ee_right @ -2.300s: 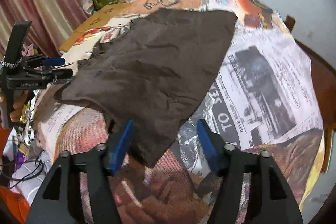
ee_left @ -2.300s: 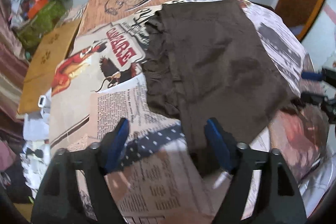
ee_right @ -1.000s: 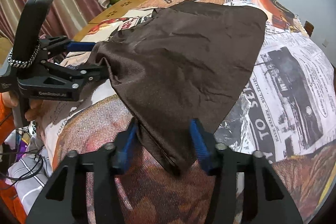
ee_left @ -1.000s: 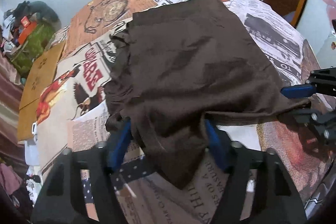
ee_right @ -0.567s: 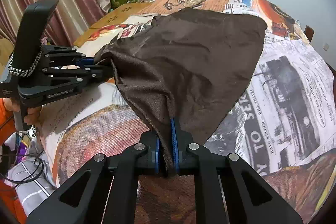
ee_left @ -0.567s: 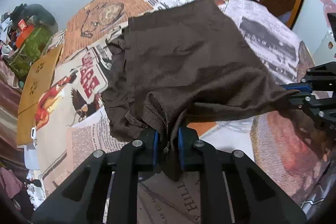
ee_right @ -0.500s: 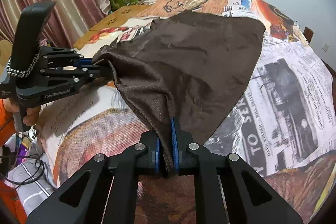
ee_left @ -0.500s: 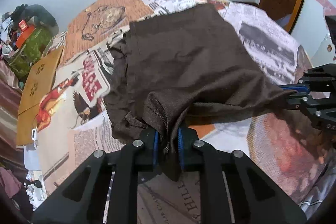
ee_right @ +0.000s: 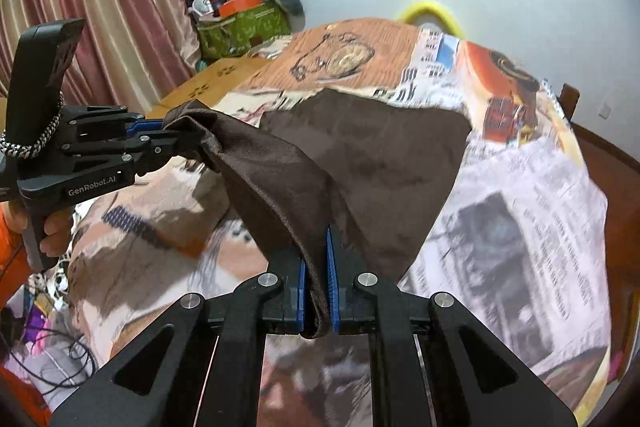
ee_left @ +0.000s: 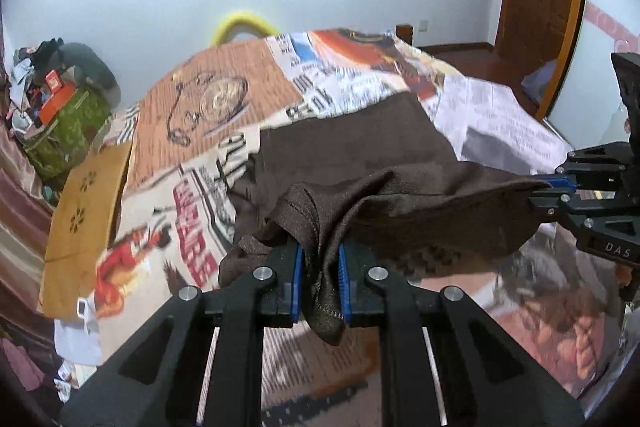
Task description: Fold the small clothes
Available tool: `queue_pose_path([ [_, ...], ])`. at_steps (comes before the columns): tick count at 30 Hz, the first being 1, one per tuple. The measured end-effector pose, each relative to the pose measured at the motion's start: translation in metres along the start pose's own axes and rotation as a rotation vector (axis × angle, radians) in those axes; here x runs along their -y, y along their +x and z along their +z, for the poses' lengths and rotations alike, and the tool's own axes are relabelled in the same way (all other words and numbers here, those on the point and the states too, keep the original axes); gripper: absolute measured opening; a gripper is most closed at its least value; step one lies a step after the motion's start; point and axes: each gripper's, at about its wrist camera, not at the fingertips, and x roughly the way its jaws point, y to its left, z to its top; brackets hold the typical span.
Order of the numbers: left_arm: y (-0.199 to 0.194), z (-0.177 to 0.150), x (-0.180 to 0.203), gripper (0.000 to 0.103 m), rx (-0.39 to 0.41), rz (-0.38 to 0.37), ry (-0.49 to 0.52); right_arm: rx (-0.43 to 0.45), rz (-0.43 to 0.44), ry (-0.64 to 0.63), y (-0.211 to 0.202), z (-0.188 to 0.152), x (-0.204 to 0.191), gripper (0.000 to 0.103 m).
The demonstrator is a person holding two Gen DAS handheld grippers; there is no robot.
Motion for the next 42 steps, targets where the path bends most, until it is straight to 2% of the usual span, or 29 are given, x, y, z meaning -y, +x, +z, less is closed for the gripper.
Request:
queue_pose_path([
  [4, 0.010, 0.024, -0.007, 0.014, 0.018, -0.007, -0.003, 0.027, -0.013, -0.005, 0.000, 0.014, 0.009, 0.008],
  [10, 0.040, 0.054, -0.028, 0.014, -0.003, -0.048, -0.050, 0.047, -0.030, -0.021, 0.014, 0.039, 0.027, 0.008],
  [17, 0.097, 0.073, -0.057, 0.014, -0.080, -0.123, -0.154, 0.040, -0.052, -0.037, 0.045, 0.066, 0.050, 0.008],
  [23, 0.144, 0.076, -0.067, 0.014, -0.150, -0.134, -0.178, 0.004, -0.063, -0.041, 0.076, 0.079, 0.068, 0.008],
  [26, 0.168, 0.076, -0.074, 0.021, -0.205, -0.141, -0.203, -0.059, -0.029, 0.009, 0.097, 0.085, 0.085, 0.009],
  [27, 0.173, 0.075, -0.075, 0.028, -0.211, -0.140, -0.211, -0.076, -0.018, 0.032, 0.102, 0.087, 0.091, 0.009],
  [28, 0.176, 0.075, -0.077, 0.041, -0.217, -0.132, -0.217, -0.084, -0.012, 0.049, 0.105, 0.088, 0.094, 0.011],
  [30, 0.176, 0.075, -0.081, 0.056, -0.201, -0.089, -0.227, -0.096, -0.002, 0.095, 0.109, 0.089, 0.103, 0.018],
  [32, 0.169, 0.076, -0.087, 0.058, -0.166, -0.067, -0.227, -0.072, -0.004, 0.141, 0.104, 0.090, 0.111, 0.038],
  [33, 0.166, 0.076, -0.089, 0.061, -0.159, -0.055, -0.226, -0.056, -0.006, 0.160, 0.100, 0.090, 0.115, 0.043],
  [37, 0.147, 0.072, -0.104, 0.075, -0.129, -0.027, -0.254, -0.003, -0.039, 0.202, 0.079, 0.090, 0.123, 0.048],
  [40, 0.135, 0.059, -0.116, 0.081, -0.135, -0.032, -0.291, 0.024, -0.046, 0.208, 0.060, 0.084, 0.120, 0.060],
  [42, 0.133, 0.045, -0.123, 0.082, -0.160, -0.048, -0.321, 0.040, -0.028, 0.211, 0.047, 0.074, 0.114, 0.067],
])
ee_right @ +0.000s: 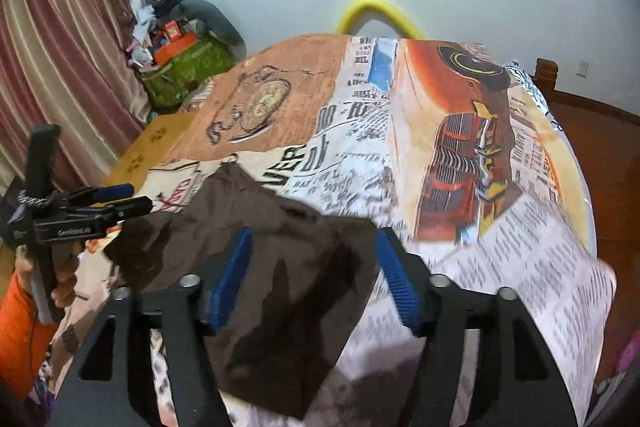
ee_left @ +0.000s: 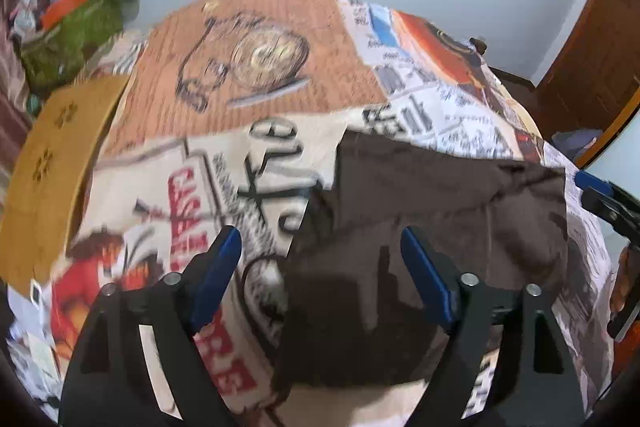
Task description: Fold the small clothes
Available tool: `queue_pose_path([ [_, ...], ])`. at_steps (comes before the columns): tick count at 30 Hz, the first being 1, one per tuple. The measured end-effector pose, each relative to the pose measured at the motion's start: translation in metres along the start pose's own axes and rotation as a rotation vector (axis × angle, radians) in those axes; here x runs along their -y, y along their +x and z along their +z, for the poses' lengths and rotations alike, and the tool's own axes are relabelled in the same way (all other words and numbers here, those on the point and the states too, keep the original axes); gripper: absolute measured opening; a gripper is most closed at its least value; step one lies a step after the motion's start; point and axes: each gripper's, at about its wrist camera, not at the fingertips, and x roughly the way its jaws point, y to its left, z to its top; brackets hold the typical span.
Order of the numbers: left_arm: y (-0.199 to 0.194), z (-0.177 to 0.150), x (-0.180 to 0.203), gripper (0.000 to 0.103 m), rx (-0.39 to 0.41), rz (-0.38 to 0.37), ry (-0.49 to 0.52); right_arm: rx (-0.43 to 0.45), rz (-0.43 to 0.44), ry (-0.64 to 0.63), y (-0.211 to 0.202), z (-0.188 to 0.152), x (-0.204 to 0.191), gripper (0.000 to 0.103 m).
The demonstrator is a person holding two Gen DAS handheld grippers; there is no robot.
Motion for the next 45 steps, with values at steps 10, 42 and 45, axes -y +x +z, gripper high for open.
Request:
queue_pose_path([
  [10, 0.018, -0.053, -0.021, 0.082, -0.142, -0.149, -0.130, -0.142, 0.050, 0.021, 0.006, -0.065, -0.016, 0.072],
  [42, -0.026, -0.103, 0.060, 0.021, -0.208, -0.191, 0.031, -0.203, 0.022, 0.011, -0.001, -0.094, -0.006, 0.011],
  [45, -0.036, -0.108, 0.069, 0.029, -0.173, -0.127, 0.080, -0.216, 0.006, 0.011, -0.007, -0.099, -0.003, 0.016],
])
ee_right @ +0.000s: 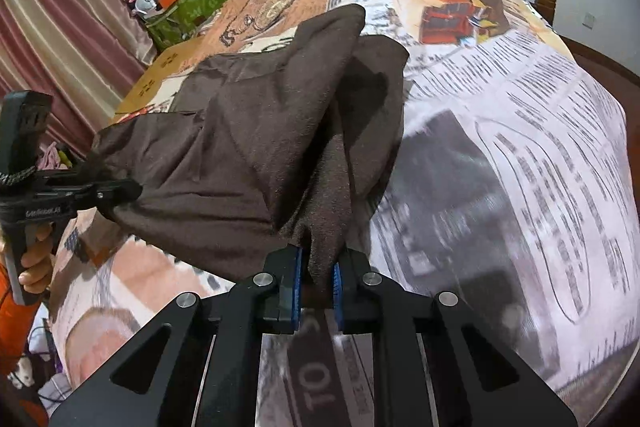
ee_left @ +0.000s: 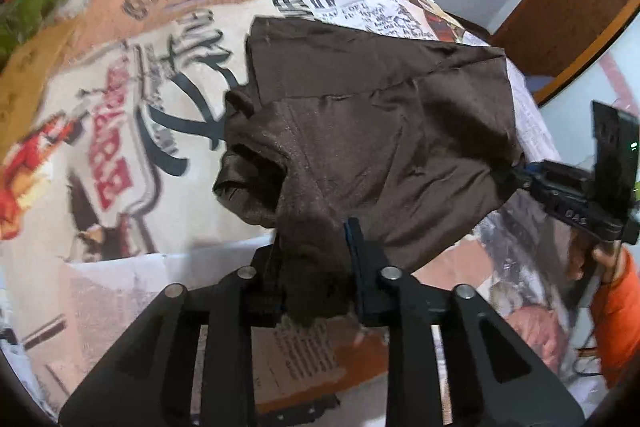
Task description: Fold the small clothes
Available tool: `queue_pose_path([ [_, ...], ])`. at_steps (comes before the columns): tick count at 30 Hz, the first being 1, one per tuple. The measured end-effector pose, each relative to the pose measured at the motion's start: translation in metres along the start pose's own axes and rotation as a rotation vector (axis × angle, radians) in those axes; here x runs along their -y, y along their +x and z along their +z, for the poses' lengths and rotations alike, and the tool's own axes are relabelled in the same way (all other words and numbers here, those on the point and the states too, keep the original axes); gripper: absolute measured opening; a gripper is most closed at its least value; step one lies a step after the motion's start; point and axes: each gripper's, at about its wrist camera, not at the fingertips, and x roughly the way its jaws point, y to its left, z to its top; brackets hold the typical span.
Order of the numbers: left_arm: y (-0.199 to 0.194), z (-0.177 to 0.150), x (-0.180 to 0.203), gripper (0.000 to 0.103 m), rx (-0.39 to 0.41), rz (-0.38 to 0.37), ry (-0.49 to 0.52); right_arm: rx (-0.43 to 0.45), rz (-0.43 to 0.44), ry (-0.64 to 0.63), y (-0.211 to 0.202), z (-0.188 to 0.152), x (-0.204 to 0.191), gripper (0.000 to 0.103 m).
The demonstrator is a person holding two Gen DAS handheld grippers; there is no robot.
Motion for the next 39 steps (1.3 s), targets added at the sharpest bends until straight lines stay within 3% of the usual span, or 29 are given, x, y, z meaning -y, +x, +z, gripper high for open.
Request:
queue_pose_path([
  [4, -0.010, 0.001, 0.001, 0.048, 0.023, 0.062, 0.035, -0.012, -0.056, -0.041, -0.005, -0.003, -0.004, 0.026],
  [8, -0.020, 0.010, -0.012, 0.050, 0.065, 0.093, 0.019, 0.022, -0.067, -0.016, -0.022, -0.001, 0.004, 0.045],
  [15, -0.005, 0.031, -0.035, 0.050, 0.056, 0.039, -0.049, 0.143, -0.031, 0.033, -0.043, 0.021, 0.013, 0.046],
  [17, 0.004, 0.034, -0.039, 0.044, 0.042, 0.053, -0.078, 0.154, -0.015, 0.035, -0.037, 0.027, 0.010, 0.046],
  [19, 0.012, 0.035, -0.039, 0.024, 0.031, 0.035, -0.089, 0.163, -0.006, 0.028, -0.031, 0.029, 0.003, 0.046],
  [22, 0.013, 0.036, -0.032, 0.012, 0.047, 0.050, -0.051, 0.194, -0.009, 0.014, -0.018, 0.036, -0.001, 0.046],
  [25, 0.005, 0.038, -0.022, 0.010, 0.089, 0.095, 0.002, 0.224, -0.018, 0.020, -0.010, 0.045, 0.001, 0.046],
  [27, -0.004, 0.041, -0.015, 0.009, 0.131, 0.129, 0.028, 0.233, -0.012, 0.022, -0.007, 0.051, 0.003, 0.036],
  [29, -0.014, 0.045, -0.007, 0.009, 0.179, 0.147, 0.060, 0.219, 0.000, 0.017, -0.002, 0.058, 0.006, 0.009],
  [34, -0.019, 0.059, 0.010, 0.009, 0.255, 0.181, 0.139, 0.248, 0.020, -0.041, -0.012, 0.070, 0.000, 0.007],
  [39, 0.018, 0.073, -0.009, 0.009, 0.179, 0.191, 0.064, 0.253, -0.022, -0.110, -0.016, 0.087, -0.003, 0.007],
])
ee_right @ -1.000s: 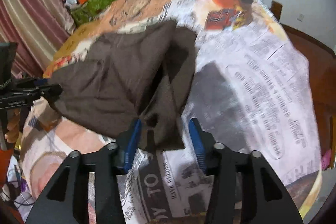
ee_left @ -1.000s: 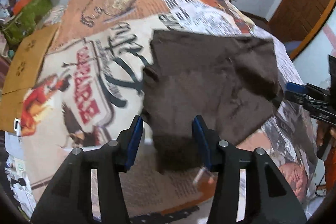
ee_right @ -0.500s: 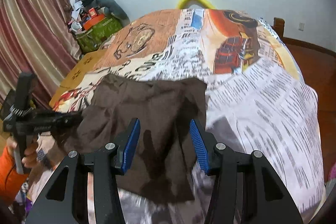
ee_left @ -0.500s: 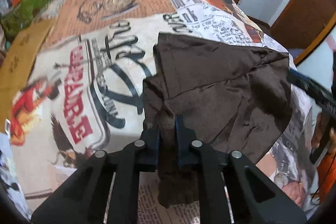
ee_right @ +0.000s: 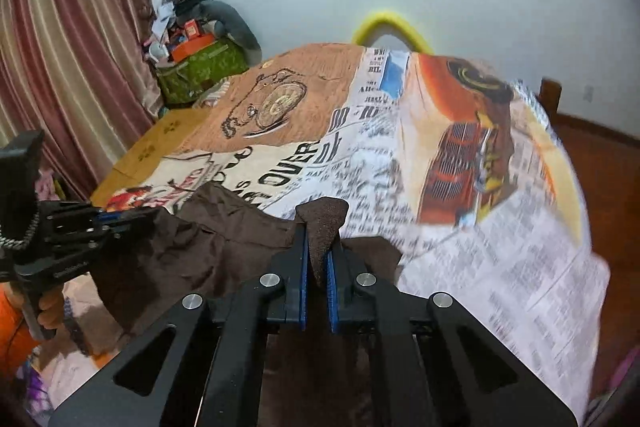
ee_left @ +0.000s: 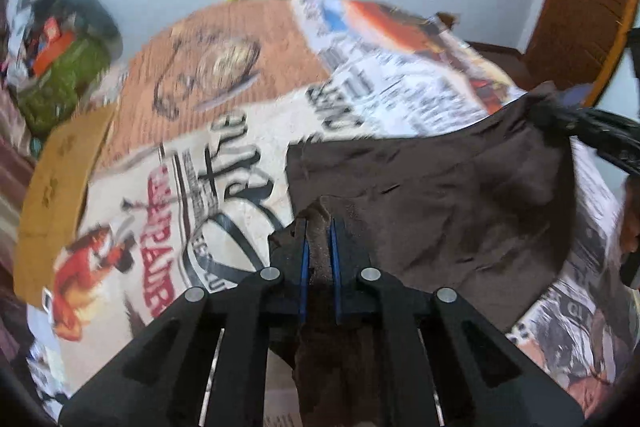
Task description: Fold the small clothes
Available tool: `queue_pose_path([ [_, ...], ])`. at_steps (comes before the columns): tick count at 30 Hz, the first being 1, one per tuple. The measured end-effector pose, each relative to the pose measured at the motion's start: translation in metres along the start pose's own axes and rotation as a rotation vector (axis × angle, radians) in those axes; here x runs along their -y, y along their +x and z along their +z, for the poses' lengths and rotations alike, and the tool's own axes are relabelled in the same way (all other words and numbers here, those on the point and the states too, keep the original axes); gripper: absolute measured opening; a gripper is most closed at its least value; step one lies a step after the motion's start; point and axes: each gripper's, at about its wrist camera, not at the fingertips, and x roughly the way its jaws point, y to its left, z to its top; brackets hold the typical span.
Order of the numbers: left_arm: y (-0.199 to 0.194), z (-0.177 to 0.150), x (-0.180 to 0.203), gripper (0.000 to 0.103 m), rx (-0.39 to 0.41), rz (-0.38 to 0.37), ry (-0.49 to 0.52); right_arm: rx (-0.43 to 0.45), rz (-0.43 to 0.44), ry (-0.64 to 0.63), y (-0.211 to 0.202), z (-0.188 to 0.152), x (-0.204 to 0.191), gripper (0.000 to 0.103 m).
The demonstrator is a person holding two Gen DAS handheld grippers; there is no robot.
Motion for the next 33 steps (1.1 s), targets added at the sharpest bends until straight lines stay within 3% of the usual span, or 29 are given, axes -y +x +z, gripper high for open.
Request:
queue_pose_path([
  [6, 0.023, -0.011, -0.019, 0.013, -0.063, -0.037, -0.082, -0.108, -0.062, 0.002, 0.036, -0.002, 0.021, 0.008],
  [8, 0.019, -0.012, -0.019, 0.017, -0.053, -0.019, -0.064, -0.113, -0.068, 0.029, 0.039, -0.007, 0.027, 0.016],
  [11, 0.011, -0.009, -0.019, 0.029, -0.030, 0.025, -0.041, -0.096, -0.085, 0.066, 0.033, -0.009, 0.033, 0.031],
  [13, 0.004, -0.007, -0.023, 0.042, -0.014, 0.036, -0.050, -0.075, -0.093, 0.086, 0.024, -0.009, 0.035, 0.036],
  [18, -0.010, -0.011, -0.039, 0.072, 0.004, -0.002, -0.122, -0.049, -0.081, 0.120, -0.001, -0.010, 0.038, 0.055],
  [19, -0.011, -0.013, -0.042, 0.074, -0.002, -0.015, -0.137, -0.046, -0.076, 0.126, -0.005, -0.013, 0.037, 0.062],
  [21, -0.010, -0.020, -0.045, 0.074, -0.035, -0.069, -0.166, -0.049, -0.066, 0.135, -0.012, -0.021, 0.035, 0.069],
  [26, 0.000, -0.033, -0.041, 0.074, -0.106, -0.171, -0.202, -0.111, -0.039, 0.138, -0.009, -0.044, 0.025, 0.070],
  [31, 0.018, -0.032, -0.027, 0.074, -0.158, -0.221, -0.187, -0.159, -0.020, 0.152, 0.008, -0.058, 0.022, 0.070],
  [33, 0.025, -0.027, -0.022, 0.073, -0.163, -0.202, -0.171, -0.149, -0.011, 0.164, 0.011, -0.058, 0.024, 0.070],
])
